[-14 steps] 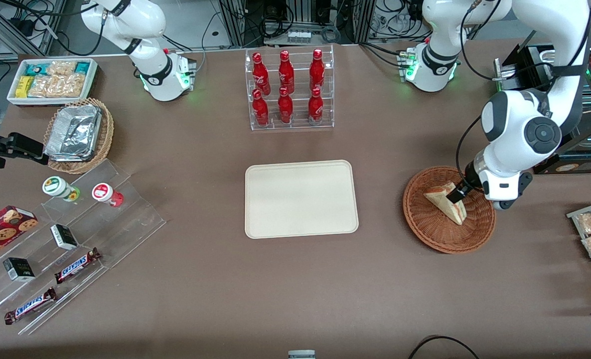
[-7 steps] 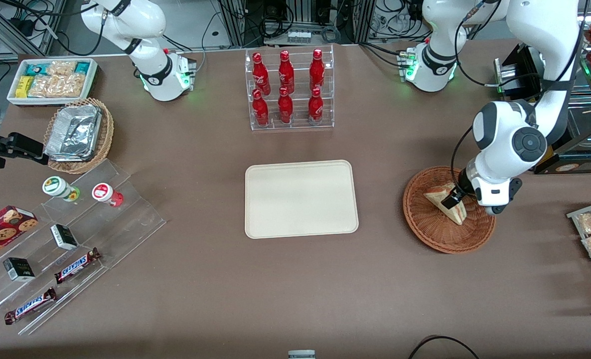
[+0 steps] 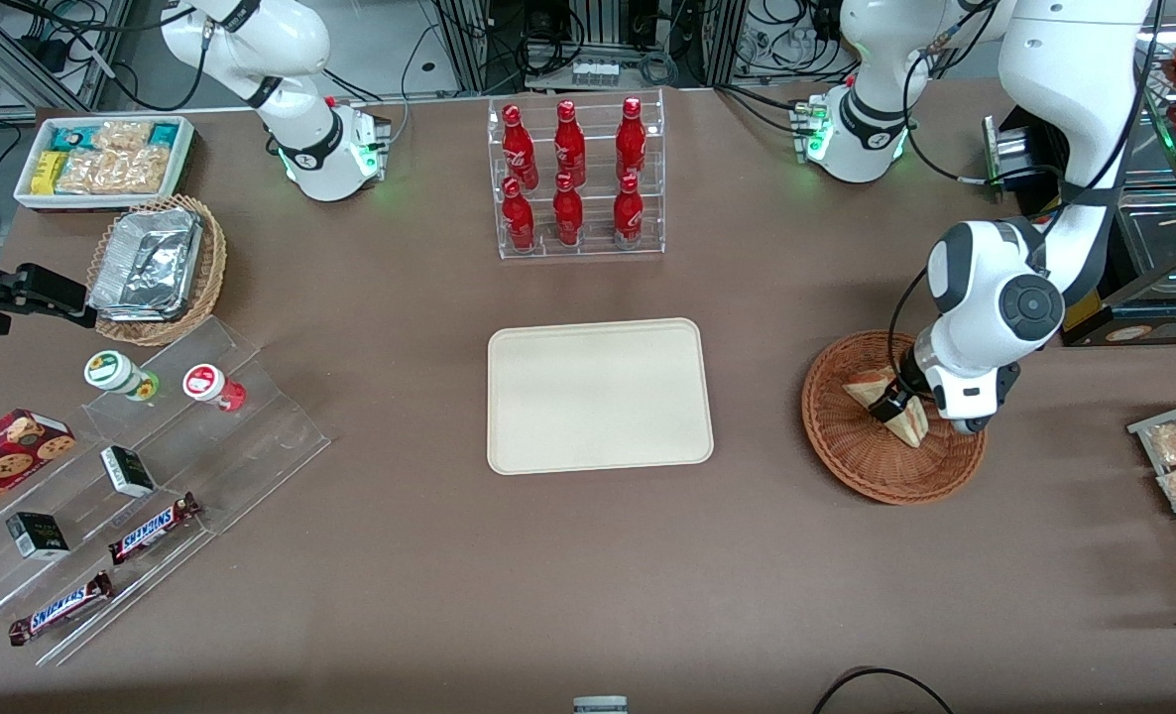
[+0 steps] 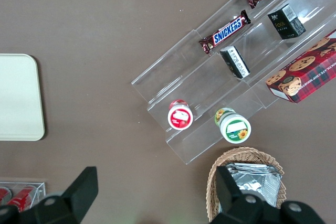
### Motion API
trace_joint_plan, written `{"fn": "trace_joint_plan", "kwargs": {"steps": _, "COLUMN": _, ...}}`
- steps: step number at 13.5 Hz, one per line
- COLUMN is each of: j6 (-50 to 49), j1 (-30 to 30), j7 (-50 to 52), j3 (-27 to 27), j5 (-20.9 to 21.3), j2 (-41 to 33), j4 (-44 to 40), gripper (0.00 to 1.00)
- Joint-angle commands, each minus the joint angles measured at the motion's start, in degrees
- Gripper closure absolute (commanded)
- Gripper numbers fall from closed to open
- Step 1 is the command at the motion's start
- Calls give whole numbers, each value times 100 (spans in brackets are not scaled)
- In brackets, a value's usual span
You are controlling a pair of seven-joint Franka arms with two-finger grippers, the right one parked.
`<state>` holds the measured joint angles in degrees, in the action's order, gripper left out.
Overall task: Place sandwich from basket to tray
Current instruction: 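Lower the left gripper and close it on the sandwich's upright edge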
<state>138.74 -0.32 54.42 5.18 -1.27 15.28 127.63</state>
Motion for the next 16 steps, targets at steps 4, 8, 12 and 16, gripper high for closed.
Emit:
{"fn": "trace_joint_plan", "kwargs": {"steps": 4, "j6": -381, "j1": 15, "j7": 183, "j3": 53, "j5": -31, "j2": -305, "j4": 52, "gripper": 100}}
{"fn": "trace_joint_plan", "kwargs": {"steps": 8, "j6": -1198, "j1": -12, "j7": 157, "j3": 307, "j5": -14, "j2": -702, "j4": -220, "gripper": 100}}
{"fn": "trace_joint_plan", "kwargs": {"steps": 12, "j6": -2226, "j1": -29, "j7": 148, "j3": 685, "j5": 30, "j2": -624, "j4": -1115, "gripper": 100}}
{"fn": "trace_joint_plan", "kwargs": {"steps": 16, "j6": -2352, "j1": -651, "j7": 121, "j3": 862, "j5": 30, "j2": -465, "j4": -1494, "gripper": 100}}
